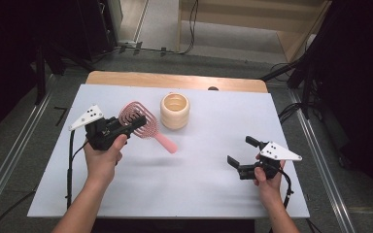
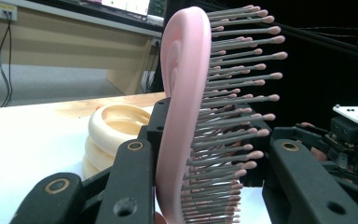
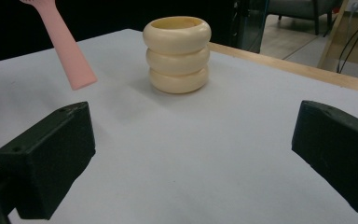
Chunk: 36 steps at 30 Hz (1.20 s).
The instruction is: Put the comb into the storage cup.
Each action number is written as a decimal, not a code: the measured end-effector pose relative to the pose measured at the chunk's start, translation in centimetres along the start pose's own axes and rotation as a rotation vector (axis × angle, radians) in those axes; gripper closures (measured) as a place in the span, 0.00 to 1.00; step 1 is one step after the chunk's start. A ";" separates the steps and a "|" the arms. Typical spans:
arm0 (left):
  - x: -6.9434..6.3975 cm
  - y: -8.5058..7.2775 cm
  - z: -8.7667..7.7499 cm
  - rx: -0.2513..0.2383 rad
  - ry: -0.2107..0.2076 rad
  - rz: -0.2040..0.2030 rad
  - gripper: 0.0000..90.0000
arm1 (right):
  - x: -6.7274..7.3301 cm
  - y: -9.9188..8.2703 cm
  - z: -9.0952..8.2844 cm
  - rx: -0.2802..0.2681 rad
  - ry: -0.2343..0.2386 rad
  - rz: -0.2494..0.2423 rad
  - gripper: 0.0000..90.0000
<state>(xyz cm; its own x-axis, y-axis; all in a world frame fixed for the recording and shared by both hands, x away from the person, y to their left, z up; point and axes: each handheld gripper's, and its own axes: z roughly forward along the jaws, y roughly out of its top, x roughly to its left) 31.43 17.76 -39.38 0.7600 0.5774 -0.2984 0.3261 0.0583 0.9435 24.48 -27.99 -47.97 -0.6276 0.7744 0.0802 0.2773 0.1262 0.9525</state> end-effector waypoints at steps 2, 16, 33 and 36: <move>0.1 0.2 0.1 0.001 0.004 0.004 0.73 | -0.2 -0.2 -0.3 0.003 -0.006 -0.002 0.00; 0.3 1.7 0.6 -0.015 0.028 0.018 0.73 | -1.4 -1.7 -1.9 0.022 -0.031 0.014 0.00; 0.7 3.2 1.5 -0.034 0.043 0.018 0.73 | -2.2 -2.0 -3.0 0.000 -0.053 0.020 0.00; 0.7 3.4 1.7 -0.036 0.046 0.023 0.73 | -2.2 -2.0 -3.0 -0.002 -0.053 0.024 0.00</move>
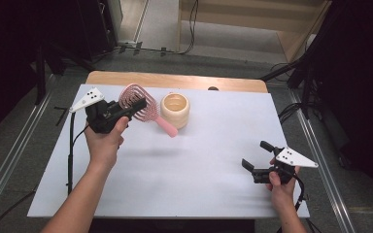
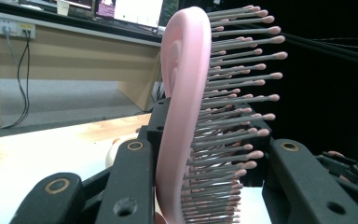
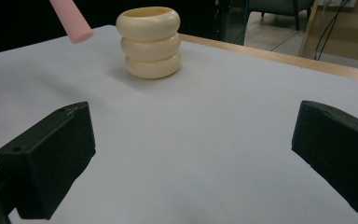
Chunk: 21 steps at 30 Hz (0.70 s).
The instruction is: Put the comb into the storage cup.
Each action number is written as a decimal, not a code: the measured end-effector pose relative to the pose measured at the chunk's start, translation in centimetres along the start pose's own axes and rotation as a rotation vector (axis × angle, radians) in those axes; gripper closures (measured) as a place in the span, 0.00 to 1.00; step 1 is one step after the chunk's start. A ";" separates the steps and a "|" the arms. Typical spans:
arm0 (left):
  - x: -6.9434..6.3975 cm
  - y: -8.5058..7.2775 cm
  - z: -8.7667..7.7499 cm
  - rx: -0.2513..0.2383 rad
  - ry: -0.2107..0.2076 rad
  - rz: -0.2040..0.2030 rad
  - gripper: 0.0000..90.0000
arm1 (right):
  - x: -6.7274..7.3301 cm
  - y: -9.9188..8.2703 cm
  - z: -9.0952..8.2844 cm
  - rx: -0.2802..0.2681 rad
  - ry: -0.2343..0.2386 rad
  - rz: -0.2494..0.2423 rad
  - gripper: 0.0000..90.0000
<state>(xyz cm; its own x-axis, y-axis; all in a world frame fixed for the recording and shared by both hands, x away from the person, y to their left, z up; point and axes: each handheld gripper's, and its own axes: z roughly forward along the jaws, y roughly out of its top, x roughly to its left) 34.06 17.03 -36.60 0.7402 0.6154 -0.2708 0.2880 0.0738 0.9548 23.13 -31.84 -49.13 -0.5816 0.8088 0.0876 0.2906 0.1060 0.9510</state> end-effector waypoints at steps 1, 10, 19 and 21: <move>0.0 0.1 0.1 -0.003 0.000 -0.003 0.73 | 0.0 0.0 0.0 -0.003 -0.002 -0.002 0.00; 0.3 0.9 0.4 -0.021 0.015 -0.007 0.73 | -0.2 -0.1 -0.1 -0.007 -0.006 0.004 0.00; 0.6 1.3 1.0 -0.026 0.026 -0.002 0.73 | -0.3 -0.2 -0.4 -0.011 -0.009 0.009 0.00; 0.6 1.4 1.1 -0.029 0.029 -0.003 0.73 | -0.3 -0.2 -0.5 -0.012 -0.010 0.011 0.00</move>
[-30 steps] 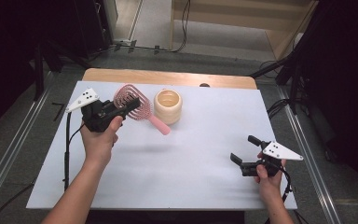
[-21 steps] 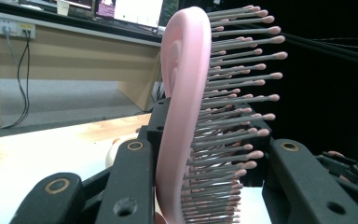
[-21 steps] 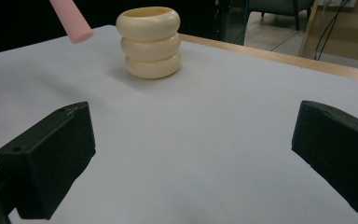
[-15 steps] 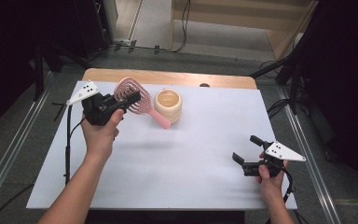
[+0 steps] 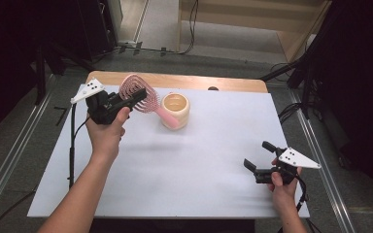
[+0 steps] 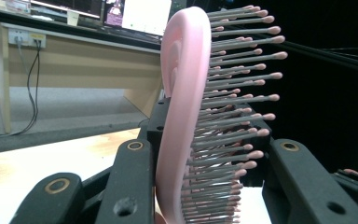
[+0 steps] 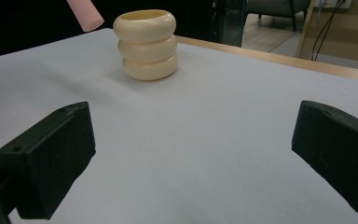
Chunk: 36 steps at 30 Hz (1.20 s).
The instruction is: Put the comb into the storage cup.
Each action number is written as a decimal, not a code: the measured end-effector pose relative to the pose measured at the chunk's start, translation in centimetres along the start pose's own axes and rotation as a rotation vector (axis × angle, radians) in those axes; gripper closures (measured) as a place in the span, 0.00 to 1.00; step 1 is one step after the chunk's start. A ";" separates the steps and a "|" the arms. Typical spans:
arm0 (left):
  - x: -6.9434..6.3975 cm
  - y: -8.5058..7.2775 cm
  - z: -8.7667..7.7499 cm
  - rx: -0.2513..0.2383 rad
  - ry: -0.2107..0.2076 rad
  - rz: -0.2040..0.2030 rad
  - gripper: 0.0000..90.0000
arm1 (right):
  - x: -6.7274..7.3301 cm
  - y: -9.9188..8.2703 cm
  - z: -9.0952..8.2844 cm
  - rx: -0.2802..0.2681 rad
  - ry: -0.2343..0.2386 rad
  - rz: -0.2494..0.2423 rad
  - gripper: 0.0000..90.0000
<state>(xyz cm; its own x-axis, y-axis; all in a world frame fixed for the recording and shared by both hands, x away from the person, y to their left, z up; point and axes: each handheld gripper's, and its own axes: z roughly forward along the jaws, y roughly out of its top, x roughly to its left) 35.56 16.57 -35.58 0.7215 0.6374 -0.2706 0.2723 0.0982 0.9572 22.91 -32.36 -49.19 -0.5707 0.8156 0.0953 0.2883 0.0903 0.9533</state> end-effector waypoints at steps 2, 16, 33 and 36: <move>0.0 0.1 0.1 -0.003 0.000 0.002 0.73 | 0.0 0.0 0.0 -0.001 0.001 0.003 0.00; 0.6 1.0 1.1 -0.016 0.015 -0.002 0.73 | -0.2 -0.1 -0.2 -0.008 0.001 0.008 0.00; 1.0 2.3 2.4 -0.026 0.046 0.017 0.73 | 0.0 0.0 -0.2 -0.014 0.014 -0.001 0.00; 1.1 2.4 2.7 -0.025 0.057 0.027 0.73 | 0.0 0.0 -0.2 -0.014 0.014 -0.001 0.00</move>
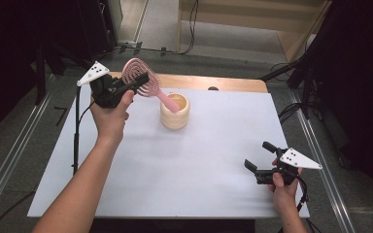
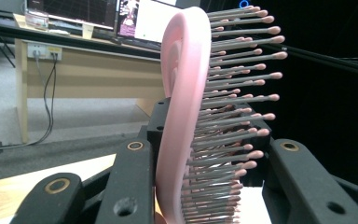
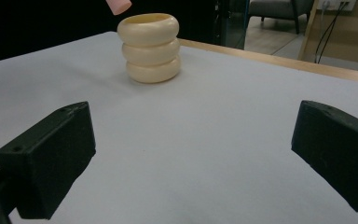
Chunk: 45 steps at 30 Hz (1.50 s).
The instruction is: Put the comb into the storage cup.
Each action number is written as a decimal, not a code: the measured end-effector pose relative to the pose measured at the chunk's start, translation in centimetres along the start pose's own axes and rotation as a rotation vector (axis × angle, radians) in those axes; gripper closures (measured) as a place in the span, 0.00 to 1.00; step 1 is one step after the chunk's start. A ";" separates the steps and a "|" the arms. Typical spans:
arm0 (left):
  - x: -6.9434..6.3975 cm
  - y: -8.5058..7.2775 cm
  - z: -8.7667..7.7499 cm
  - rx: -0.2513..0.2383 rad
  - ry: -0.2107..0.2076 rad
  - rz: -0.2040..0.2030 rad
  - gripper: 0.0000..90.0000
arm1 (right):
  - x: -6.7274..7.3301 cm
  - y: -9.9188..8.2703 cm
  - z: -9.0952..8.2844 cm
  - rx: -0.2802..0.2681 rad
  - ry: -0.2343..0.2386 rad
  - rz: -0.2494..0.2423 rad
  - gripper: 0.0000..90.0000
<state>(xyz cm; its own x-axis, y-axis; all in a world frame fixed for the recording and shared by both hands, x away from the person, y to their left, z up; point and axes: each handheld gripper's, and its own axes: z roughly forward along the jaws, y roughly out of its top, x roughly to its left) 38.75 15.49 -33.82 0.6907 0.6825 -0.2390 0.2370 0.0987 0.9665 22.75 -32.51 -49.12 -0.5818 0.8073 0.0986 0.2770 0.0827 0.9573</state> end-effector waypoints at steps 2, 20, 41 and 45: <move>0.1 0.1 0.1 -0.004 -0.002 -0.007 0.73 | 0.0 0.0 0.0 0.001 0.001 0.002 0.00; 0.8 -0.5 1.5 -0.030 0.042 0.004 0.73 | 0.1 0.0 -0.1 0.001 0.002 0.000 0.00; 1.1 -2.9 3.6 0.016 0.064 -0.007 0.73 | -0.1 0.0 -0.2 -0.004 0.000 0.002 0.00; 1.1 -3.3 3.7 0.019 0.066 -0.002 0.72 | -0.1 0.0 -0.2 -0.003 0.000 0.000 0.00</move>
<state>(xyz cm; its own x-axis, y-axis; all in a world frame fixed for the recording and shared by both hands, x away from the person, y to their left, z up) 41.30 13.22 -37.60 0.6434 0.7290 -0.2337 0.2517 0.0868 0.9639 22.65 -32.74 -49.06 -0.5822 0.8070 0.0984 0.2746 0.0813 0.9581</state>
